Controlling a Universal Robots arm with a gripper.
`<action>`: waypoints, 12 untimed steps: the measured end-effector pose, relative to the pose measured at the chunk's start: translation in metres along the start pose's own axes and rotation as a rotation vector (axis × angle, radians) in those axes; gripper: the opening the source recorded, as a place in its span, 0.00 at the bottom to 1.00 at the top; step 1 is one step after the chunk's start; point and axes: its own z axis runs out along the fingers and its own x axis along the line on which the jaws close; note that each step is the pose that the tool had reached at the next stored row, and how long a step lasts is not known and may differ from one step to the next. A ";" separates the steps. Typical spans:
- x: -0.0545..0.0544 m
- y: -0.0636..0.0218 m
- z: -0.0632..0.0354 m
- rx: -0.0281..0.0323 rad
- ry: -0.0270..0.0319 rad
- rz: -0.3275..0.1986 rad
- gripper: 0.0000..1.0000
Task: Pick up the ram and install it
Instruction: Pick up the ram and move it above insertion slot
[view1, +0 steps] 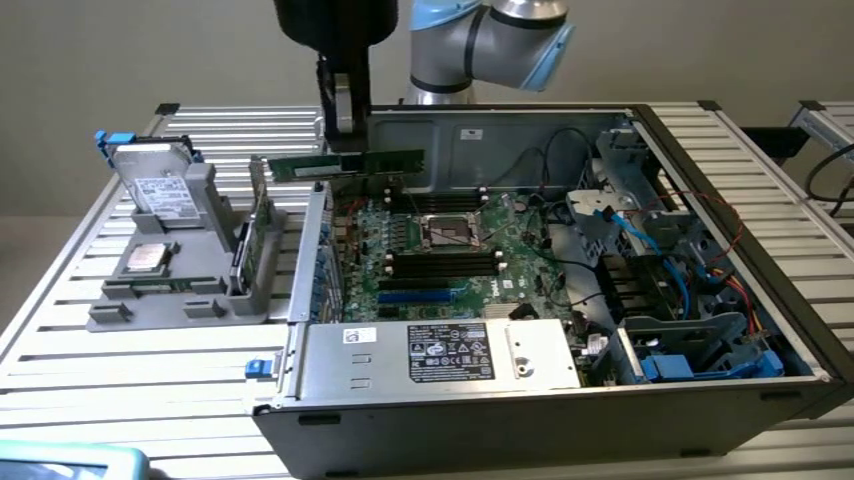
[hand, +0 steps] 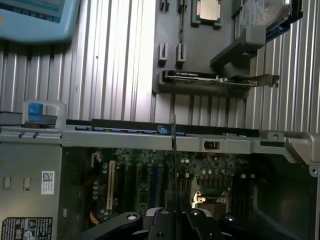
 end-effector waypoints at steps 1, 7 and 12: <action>0.000 -0.0045 0.0003 0.0000 0.0005 0.000 0.15; 0.002 -0.0278 0.0030 -0.0004 0.0123 0.002 0.15; 0.003 -0.0400 0.0080 0.0004 0.0192 0.011 0.15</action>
